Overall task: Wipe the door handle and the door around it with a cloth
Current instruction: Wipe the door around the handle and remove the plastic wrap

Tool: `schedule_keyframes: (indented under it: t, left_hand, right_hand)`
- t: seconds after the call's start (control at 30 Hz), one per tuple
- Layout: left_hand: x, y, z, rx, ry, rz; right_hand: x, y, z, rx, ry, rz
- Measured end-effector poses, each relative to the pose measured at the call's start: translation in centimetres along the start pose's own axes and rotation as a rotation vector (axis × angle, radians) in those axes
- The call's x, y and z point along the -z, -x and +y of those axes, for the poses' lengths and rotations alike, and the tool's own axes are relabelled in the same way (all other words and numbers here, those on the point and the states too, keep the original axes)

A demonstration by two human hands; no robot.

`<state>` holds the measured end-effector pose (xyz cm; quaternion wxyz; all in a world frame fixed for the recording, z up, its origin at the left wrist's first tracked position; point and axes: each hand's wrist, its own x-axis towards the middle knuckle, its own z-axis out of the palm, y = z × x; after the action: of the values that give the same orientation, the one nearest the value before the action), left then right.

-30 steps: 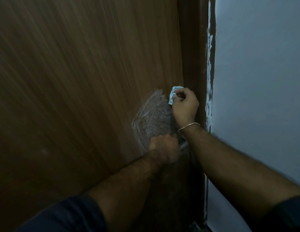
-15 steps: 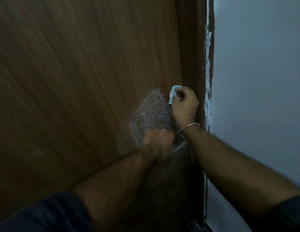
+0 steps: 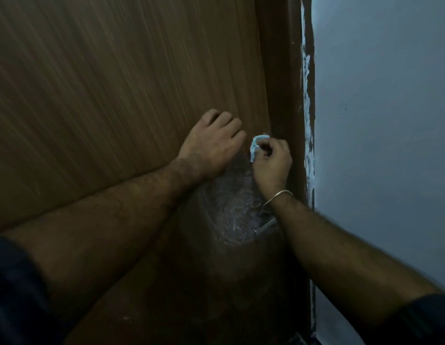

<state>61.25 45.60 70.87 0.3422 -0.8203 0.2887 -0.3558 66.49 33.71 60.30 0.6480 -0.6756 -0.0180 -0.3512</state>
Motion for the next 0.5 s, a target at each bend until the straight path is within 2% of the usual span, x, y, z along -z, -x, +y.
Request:
schedule_keyframes:
  t: [0.03,0.17,0.27,0.3,0.43,0.5]
  left_hand:
    - [0.0,0.0,-0.8,-0.005,-0.019,0.005]
    - [0.1,0.5,-3.9,-0.005,-0.069,-0.008]
    - [0.3,0.9,-5.0,-0.016,-0.042,-0.026]
    - [0.3,1.0,-5.1,-0.025,-0.047,-0.035]
    - [-0.1,1.3,-5.6,-0.054,-0.079,-0.04]
    - [-0.4,1.3,-5.7,-0.065,-0.1,-0.052]
  right_hand:
    - [-0.2,0.0,-0.4,0.025,-0.004,0.011]
    - [-0.3,1.1,-0.9,0.263,0.038,-0.133]
    - [-0.2,0.5,-1.7,0.121,0.002,-0.022]
    - [-0.4,0.5,-2.2,0.129,-0.005,-0.015]
    - [-0.3,1.5,-2.2,0.301,0.057,-0.154]
    - [-0.2,0.6,-2.1,0.182,0.035,-0.072]
